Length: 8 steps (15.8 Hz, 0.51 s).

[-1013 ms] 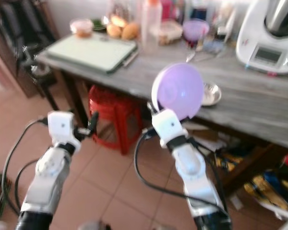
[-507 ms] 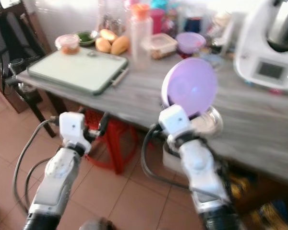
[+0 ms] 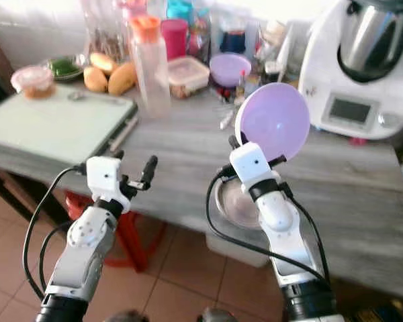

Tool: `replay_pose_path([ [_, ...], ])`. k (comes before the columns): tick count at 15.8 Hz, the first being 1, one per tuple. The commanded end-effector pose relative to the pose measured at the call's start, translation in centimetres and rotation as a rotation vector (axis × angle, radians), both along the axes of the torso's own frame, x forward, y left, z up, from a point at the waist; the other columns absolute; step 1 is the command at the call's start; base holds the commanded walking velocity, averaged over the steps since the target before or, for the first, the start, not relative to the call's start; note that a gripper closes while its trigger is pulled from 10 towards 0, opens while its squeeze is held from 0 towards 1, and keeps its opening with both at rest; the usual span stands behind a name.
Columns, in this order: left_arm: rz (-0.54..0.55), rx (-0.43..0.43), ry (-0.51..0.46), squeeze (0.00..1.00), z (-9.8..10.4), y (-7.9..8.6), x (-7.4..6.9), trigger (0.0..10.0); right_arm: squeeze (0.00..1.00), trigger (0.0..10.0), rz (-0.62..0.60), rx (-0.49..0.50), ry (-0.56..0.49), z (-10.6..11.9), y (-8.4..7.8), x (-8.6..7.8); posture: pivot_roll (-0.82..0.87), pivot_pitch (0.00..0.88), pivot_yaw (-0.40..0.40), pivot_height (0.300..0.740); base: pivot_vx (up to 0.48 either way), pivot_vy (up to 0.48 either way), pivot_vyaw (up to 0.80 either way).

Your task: Setting the table

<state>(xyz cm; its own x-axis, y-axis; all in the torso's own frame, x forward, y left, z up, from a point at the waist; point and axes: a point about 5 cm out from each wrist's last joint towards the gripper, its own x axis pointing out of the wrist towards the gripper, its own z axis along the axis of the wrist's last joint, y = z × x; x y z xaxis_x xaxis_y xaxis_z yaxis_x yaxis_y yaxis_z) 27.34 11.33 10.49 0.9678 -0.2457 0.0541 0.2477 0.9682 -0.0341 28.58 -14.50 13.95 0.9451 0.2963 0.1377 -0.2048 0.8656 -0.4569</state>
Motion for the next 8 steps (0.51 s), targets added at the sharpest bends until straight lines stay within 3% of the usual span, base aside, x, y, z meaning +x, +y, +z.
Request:
replay_pose_path([
  [1,0.017,0.005,-0.008,0.0,0.2,0.7,-0.1,10.0,0.0,10.0,0.031,0.008,0.004,0.0,0.9,0.1,-0.02,0.0,-0.012,0.74,0.0,0.0,0.0],
  [5,0.028,0.008,-0.003,0.0,0.2,0.9,-0.2,10.0,0.0,10.0,0.061,0.015,0.037,-0.2,1.3,0.4,-0.01,0.0,-0.008,0.74,0.0,0.0,0.0],
  [8,0.027,0.041,0.01,0.0,0.1,2.2,-0.8,10.0,0.0,10.0,0.126,0.004,0.109,-0.6,1.9,0.9,-0.01,0.0,-0.005,0.74,0.0,0.0,0.0],
])
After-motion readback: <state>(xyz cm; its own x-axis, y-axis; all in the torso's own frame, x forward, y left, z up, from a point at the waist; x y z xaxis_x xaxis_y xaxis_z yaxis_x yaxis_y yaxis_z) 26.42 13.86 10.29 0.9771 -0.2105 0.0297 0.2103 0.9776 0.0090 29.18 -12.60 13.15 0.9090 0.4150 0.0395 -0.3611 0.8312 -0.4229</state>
